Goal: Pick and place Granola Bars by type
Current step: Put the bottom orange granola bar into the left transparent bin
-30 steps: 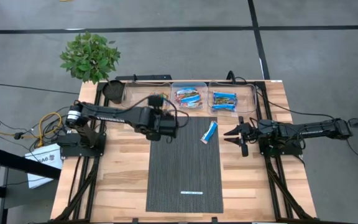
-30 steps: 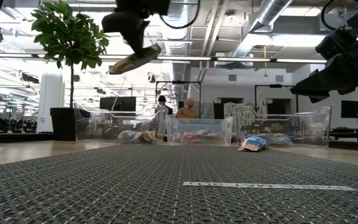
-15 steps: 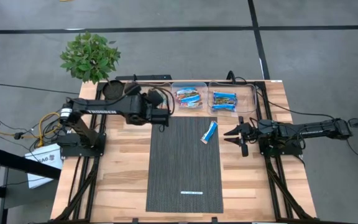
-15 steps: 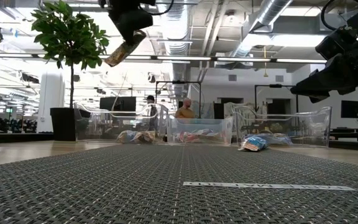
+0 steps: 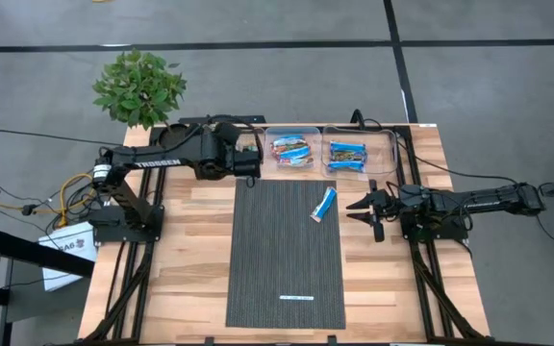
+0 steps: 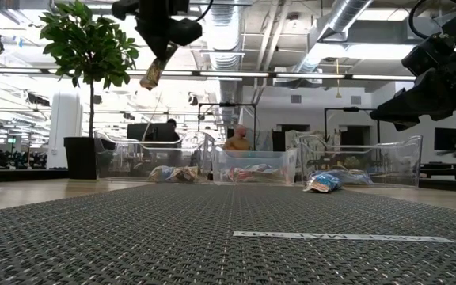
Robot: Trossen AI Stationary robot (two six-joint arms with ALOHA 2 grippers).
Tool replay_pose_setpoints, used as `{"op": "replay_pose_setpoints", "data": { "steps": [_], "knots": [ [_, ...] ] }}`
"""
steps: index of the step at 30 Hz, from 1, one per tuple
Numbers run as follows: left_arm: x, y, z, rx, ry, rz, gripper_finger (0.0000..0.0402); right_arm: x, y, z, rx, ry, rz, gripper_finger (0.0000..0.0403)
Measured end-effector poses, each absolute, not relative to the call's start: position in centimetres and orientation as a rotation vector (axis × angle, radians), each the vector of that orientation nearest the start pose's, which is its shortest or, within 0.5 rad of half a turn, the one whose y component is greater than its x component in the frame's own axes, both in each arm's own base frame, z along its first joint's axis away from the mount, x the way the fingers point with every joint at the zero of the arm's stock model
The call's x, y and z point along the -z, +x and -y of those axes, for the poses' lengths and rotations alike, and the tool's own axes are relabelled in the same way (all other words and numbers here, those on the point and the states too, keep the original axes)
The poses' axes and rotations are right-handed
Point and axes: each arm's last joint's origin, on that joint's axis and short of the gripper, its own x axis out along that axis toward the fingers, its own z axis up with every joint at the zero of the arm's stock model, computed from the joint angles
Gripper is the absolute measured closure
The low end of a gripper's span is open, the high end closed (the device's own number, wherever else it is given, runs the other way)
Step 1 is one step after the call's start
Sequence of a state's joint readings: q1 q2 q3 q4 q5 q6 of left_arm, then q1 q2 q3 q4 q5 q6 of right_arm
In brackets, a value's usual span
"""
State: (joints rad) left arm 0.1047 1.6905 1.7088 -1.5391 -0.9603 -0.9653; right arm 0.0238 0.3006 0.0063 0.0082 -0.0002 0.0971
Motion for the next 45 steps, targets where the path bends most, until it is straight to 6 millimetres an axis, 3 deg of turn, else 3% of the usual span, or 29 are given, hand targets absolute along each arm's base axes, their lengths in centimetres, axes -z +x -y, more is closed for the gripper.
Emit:
{"op": "replay_pose_setpoints", "data": {
  "steps": [22,45],
  "knots": [
    [-34.4,29.3,-7.1,-1.447,-0.146,-0.838,0.0400,-14.1,11.2,-0.3,-0.010,0.093,-0.287,0.0301],
    [-24.8,28.8,-12.9,-1.485,-0.249,-0.923,0.0400,-14.1,11.2,-0.3,-0.010,0.093,-0.287,0.0301]
  ]
}}
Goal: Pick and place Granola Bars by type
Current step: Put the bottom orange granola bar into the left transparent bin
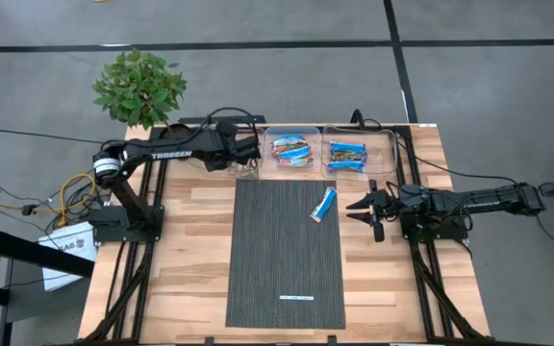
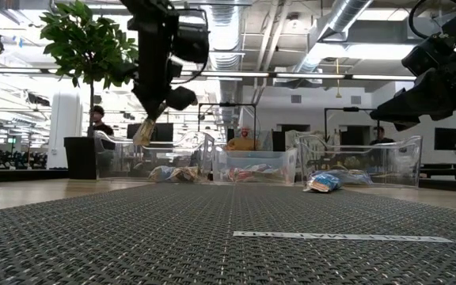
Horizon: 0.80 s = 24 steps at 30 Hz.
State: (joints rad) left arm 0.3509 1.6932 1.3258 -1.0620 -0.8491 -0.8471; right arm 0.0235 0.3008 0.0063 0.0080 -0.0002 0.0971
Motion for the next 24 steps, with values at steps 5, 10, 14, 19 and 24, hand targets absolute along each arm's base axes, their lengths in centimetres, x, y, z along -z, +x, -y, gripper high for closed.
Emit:
{"op": "replay_pose_setpoints", "data": {
  "steps": [5,10,14,19,24],
  "knots": [
    [-22.7,28.6,-13.4,-1.456,-0.286,-0.926,0.0400,-14.1,11.2,-0.3,-0.009,0.093,-0.287,0.0301],
    [-20.8,28.1,-13.8,-1.436,-0.342,-0.920,0.0400,-14.1,11.2,-0.3,-0.010,0.093,-0.287,0.0301],
    [-19.4,27.8,-14.1,-1.403,-0.384,-0.924,0.0400,-14.1,11.2,-0.3,-0.010,0.093,-0.287,0.0301],
    [-18.1,27.4,-14.3,-1.371,-0.427,-0.921,0.0400,-14.1,11.2,-0.3,-0.010,0.093,-0.287,0.0301],
    [-17.7,27.3,-14.5,-1.350,-0.434,-0.920,0.0399,-14.1,11.2,-0.3,-0.009,0.093,-0.287,0.0301]
  ]
}}
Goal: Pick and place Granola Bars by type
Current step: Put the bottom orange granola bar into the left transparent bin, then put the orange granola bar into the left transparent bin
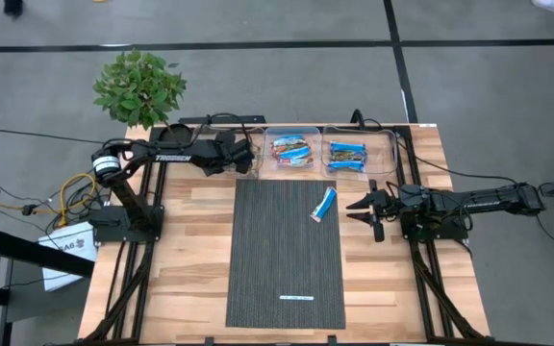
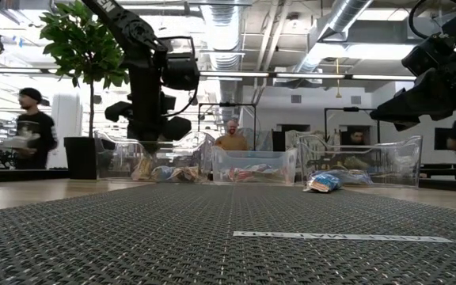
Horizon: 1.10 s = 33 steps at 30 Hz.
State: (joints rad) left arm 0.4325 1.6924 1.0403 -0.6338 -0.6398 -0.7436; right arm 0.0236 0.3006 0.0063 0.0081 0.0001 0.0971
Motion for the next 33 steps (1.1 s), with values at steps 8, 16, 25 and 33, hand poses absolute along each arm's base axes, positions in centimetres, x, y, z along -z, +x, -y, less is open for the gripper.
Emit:
{"op": "replay_pose_setpoints", "data": {
  "steps": [8,16,25,33],
  "knots": [
    [-17.7,27.2,-14.7,-1.348,-0.451,-0.927,0.0351,-14.1,11.2,-0.3,-0.010,0.093,-0.288,0.0301],
    [-17.7,27.1,-14.7,-1.349,-0.450,-0.926,0.0295,-14.1,11.2,-0.3,-0.010,0.093,-0.288,0.0301],
    [-18.1,27.8,-14.4,-1.291,-0.384,-0.910,0.0285,-14.1,11.2,-0.3,-0.010,0.093,-0.287,0.0301],
    [-20.8,28.6,-12.3,-1.150,-0.221,-0.849,0.0285,-14.1,11.2,-0.3,-0.010,0.093,-0.287,0.0301]
  ]
}}
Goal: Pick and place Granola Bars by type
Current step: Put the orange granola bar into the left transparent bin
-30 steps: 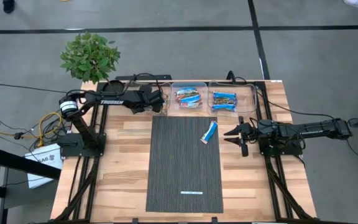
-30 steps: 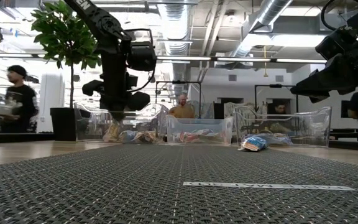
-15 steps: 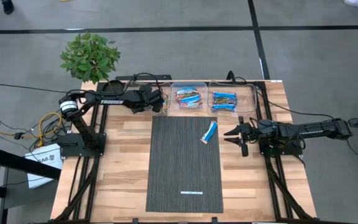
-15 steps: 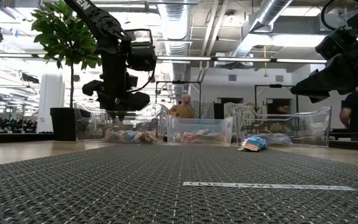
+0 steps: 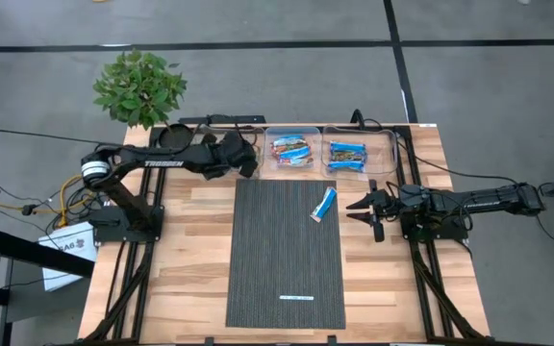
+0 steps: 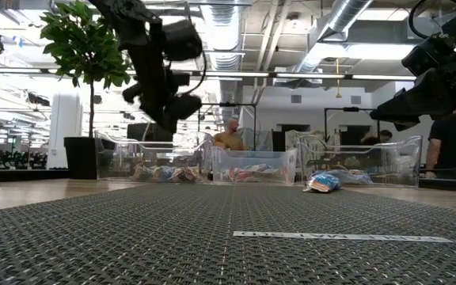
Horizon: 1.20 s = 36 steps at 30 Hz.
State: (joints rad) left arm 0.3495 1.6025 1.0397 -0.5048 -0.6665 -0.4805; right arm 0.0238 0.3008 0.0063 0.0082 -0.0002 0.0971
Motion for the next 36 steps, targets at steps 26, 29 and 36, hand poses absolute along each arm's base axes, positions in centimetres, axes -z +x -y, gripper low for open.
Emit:
{"op": "replay_pose_setpoints", "data": {
  "steps": [26,29,36],
  "knots": [
    [-24.8,32.9,0.9,-0.029,0.913,-0.728,0.0285,-14.1,11.2,-0.3,-0.010,0.093,-0.287,0.0301],
    [-24.1,33.4,1.6,0.043,1.026,-0.760,0.0285,-14.1,11.2,-0.3,-0.010,0.093,-0.287,0.0301],
    [-24.3,36.2,2.1,0.142,1.234,-0.792,0.0285,-14.1,11.2,-0.3,-0.010,0.093,-0.286,0.0301]
  ]
}}
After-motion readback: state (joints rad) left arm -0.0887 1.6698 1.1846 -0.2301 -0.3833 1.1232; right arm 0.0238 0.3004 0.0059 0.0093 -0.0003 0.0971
